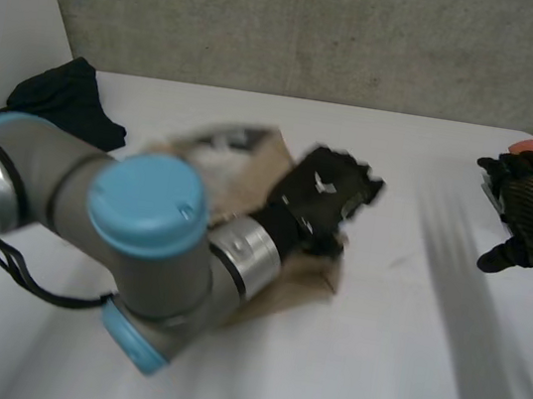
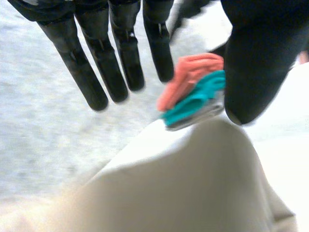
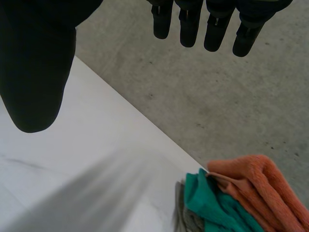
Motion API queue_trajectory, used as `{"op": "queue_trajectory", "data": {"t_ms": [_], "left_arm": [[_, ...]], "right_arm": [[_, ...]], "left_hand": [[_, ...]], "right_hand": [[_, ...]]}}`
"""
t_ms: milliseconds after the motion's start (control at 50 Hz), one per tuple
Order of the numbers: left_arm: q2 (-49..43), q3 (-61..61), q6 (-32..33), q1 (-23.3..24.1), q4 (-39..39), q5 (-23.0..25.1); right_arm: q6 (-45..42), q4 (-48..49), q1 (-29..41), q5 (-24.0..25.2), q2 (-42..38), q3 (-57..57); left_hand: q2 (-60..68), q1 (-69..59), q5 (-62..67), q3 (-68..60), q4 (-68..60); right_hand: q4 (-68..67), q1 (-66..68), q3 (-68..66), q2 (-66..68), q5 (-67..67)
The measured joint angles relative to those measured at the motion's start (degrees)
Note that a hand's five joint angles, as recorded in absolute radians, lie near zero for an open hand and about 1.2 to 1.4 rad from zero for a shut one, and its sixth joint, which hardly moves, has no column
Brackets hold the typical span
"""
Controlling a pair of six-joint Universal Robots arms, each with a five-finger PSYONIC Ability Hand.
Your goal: Fold the laundry.
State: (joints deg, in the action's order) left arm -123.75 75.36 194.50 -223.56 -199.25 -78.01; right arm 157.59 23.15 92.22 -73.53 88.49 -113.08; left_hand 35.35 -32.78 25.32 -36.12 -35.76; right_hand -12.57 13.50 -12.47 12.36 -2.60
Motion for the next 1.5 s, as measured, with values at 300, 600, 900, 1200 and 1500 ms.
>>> {"op": "queue_trajectory", "data": {"t_ms": [300,600,900,1200,1500], "left_arm": [[19.09,10.05,0.44,-6.11,0.16,-11.25],[30.9,28.25,2.13,-18.95,3.8,-16.95],[32.65,32.02,1.91,-24.83,3.68,-16.46],[33.77,32.04,1.88,-24.45,2.71,-16.48],[34.05,30.91,2.21,-24.41,2.36,-16.44]], "right_arm": [[-1.39,-2.39,-0.89,6.14,-0.83,5.49],[-7.04,-14.73,17.97,19.01,-9.7,18.26],[-12.58,-19.02,36.51,5.22,-35.71,38.97],[-17.11,-19.42,36.03,1.62,-40.12,41.45],[-29.21,-29.8,13.42,1.14,-14.31,23.26]], "left_hand": [[-15.49,11.94,-16.29,16.09,16.12],[-15.68,11.94,-16.29,16.09,16.34],[-15.98,11.94,-16.8,16.09,16.67],[-15.98,11.94,-16.8,16.09,16.67],[-17.6,14.01,-18.21,17.98,17.98]], "right_hand": [[0.0,0.0,0.0,0.0,0.0],[0.0,0.0,0.0,0.0,0.0],[-0.14,0.1,-0.18,0.14,-0.22],[-55.77,50.38,-55.4,54.51,-53.65],[-56.19,50.38,-55.48,54.51,-54.09]]}}
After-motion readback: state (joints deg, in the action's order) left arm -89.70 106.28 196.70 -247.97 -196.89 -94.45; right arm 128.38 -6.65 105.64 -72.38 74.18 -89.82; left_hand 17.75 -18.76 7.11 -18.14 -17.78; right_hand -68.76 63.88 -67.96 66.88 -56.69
